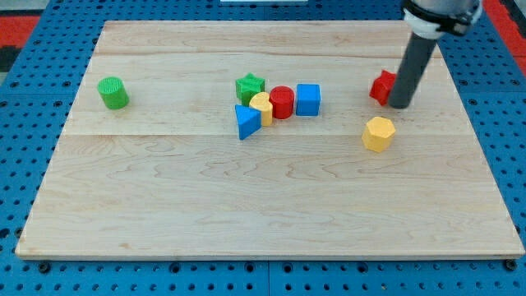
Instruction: Place the green circle yellow heart and the red star in a triangle shape
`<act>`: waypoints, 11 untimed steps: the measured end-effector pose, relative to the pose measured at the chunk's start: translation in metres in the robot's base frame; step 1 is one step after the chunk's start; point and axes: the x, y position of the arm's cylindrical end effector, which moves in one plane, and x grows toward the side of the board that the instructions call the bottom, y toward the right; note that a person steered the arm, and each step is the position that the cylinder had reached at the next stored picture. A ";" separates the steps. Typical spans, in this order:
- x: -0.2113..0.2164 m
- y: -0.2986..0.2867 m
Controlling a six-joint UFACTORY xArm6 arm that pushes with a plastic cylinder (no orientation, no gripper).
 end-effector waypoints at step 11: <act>-0.122 -0.179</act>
